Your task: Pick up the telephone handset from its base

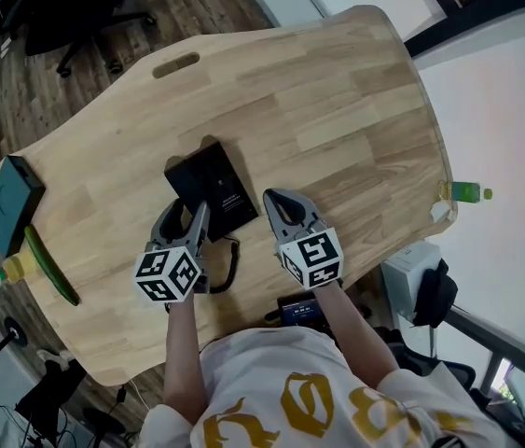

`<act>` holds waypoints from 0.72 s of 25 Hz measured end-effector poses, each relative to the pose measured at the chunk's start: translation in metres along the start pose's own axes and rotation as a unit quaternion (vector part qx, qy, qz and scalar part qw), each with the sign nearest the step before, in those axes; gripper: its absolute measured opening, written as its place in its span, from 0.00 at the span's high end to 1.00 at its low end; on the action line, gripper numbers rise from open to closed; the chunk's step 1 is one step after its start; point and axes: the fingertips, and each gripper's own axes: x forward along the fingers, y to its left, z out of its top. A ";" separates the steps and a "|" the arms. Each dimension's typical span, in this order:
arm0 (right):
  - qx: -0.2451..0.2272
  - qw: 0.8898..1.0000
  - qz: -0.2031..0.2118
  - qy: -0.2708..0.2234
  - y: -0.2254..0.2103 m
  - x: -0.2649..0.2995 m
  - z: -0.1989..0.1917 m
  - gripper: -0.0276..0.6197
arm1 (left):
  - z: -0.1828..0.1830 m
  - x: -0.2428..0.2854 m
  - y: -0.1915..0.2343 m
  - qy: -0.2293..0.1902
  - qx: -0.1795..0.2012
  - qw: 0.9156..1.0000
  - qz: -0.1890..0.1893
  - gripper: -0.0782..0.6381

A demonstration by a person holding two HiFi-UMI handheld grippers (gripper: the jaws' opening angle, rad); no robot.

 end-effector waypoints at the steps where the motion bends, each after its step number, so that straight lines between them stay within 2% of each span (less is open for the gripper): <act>1: 0.001 1.000 0.000 0.000 -0.001 0.001 0.000 0.95 | 0.000 0.001 0.000 0.002 0.003 1.000 -0.001 0.58; 5: 0.003 1.000 -0.002 0.002 -0.006 0.004 0.000 0.95 | 0.000 0.005 0.000 0.012 0.007 1.000 -0.009 0.59; 8: 0.004 1.000 -0.001 0.003 -0.007 0.004 -0.002 0.95 | -0.001 0.006 -0.001 0.017 0.008 1.000 -0.016 0.65; 10: 0.002 1.000 0.000 0.004 -0.007 0.005 -0.003 0.95 | 0.000 0.006 -0.002 0.017 0.007 1.000 -0.017 0.66; 18: 0.000 1.000 -0.002 0.001 -0.006 0.001 -0.002 0.95 | 0.000 0.002 -0.002 0.019 -0.015 0.999 -0.022 0.71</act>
